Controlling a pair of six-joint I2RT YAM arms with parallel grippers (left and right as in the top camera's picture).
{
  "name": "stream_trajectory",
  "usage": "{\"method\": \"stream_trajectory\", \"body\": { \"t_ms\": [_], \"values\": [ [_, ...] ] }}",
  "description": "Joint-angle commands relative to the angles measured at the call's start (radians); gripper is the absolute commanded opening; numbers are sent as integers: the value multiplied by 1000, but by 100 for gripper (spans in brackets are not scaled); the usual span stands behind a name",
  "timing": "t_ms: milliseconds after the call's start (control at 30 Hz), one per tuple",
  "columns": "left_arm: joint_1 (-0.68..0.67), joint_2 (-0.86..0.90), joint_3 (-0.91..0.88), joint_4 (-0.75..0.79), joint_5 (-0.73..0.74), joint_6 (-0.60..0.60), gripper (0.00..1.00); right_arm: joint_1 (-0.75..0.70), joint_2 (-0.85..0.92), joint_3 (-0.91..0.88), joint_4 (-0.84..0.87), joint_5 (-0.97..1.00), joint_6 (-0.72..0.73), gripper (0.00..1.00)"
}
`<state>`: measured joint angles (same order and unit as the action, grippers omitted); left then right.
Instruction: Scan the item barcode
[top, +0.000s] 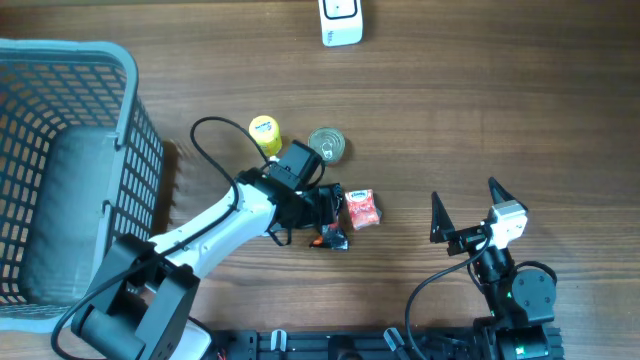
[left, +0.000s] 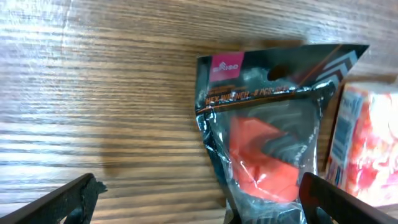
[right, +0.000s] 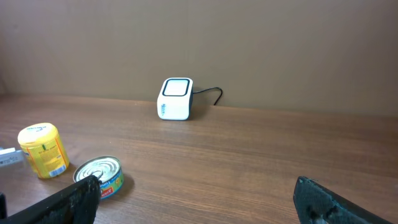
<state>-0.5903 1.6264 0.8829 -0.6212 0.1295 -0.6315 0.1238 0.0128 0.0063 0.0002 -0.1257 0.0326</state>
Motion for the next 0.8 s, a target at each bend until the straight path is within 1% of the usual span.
{"method": "stream_trajectory", "body": {
  "t_ms": [0, 167, 367, 500, 667, 767],
  "values": [
    [-3, -3, 71, -48, 2, 187, 100, 4, -2, -1, 6, 13, -6, 100],
    [-3, -3, 115, -68, 1, 212, 100, 4, -2, -1, 6, 13, -6, 100],
    [-3, -3, 117, -103, 18, 286, 100, 4, -2, -1, 6, 13, -6, 100],
    [-20, -3, 117, -112, 19, 311, 100, 4, -2, -1, 6, 13, -6, 100],
    [-66, 11, 117, -106, -3, 307, 100, 4, -2, -1, 6, 13, -6, 100],
    [-86, 44, 117, -105, -58, 249, 100, 4, -2, -1, 6, 13, -6, 100]
  ]
}}
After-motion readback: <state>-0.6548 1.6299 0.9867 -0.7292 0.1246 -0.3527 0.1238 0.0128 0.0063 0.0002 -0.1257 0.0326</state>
